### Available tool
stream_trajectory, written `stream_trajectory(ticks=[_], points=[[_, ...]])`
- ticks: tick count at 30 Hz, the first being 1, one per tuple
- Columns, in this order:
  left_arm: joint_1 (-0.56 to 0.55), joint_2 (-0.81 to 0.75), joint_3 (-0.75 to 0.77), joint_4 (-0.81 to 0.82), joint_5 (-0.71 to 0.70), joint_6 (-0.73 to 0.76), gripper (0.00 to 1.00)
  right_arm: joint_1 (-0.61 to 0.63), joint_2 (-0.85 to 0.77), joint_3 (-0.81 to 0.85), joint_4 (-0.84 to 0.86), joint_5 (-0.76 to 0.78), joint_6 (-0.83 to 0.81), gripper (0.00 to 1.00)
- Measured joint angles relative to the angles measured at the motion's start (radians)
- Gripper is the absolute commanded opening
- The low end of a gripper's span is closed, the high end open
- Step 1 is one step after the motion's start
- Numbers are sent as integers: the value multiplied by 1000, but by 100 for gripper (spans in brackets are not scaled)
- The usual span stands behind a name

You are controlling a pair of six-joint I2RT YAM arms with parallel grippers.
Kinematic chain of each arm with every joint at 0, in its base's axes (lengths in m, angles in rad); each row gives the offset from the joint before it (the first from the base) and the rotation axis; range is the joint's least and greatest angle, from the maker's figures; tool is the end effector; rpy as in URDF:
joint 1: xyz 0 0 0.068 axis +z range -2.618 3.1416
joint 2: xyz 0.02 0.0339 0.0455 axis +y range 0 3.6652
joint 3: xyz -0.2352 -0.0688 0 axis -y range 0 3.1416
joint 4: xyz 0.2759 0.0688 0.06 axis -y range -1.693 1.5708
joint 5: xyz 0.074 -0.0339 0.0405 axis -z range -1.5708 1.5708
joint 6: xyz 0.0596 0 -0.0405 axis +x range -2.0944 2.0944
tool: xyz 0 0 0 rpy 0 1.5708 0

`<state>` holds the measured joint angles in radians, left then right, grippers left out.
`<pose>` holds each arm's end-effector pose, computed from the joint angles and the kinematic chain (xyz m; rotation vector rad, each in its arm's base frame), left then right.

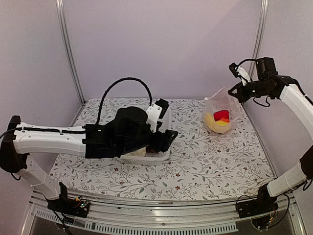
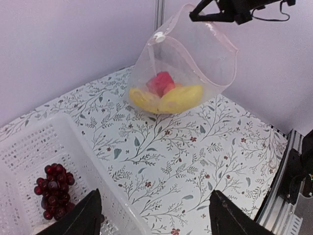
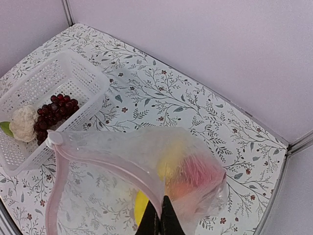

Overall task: Place the food in the zip-top bag and seal the zipper
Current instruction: Adjust the zipper food storage bag at the center of the board, then pick up the fake fruit from the bin.

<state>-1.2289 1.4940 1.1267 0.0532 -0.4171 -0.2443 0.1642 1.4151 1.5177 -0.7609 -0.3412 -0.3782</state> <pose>0.1579 -0.3718 0.2652 0.6347 1.7959 -0.6238 0.3468 0.0777 0.3542 -0.7649 2.0598 0.2603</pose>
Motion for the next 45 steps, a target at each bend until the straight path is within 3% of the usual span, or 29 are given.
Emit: stream_trajectory(ticks=[6,13,21,32,35,41,45], points=[[135,85,67,-270,52,-150,68,0,-62,-230,95,-126,1,0],[344,263,294,-487,146,-175,64,0,-64,-409,184,-250,9,0],[464,499,523,-624,236,-134,68,0,-121,-434,248,-314,21,0],[485,806,850,-790,243,-95,66,0,-180,-396,205,-332,21,0],[491,848,888,-837,220,-86,61,0,-197,-391,185,-332,19,0],[497,900,928,-888,165,-56,28,0,-203,-376,162,-334,16,0],[497,897,935,-892,150,-55,18,0,-203,-366,139,-334,14,0]])
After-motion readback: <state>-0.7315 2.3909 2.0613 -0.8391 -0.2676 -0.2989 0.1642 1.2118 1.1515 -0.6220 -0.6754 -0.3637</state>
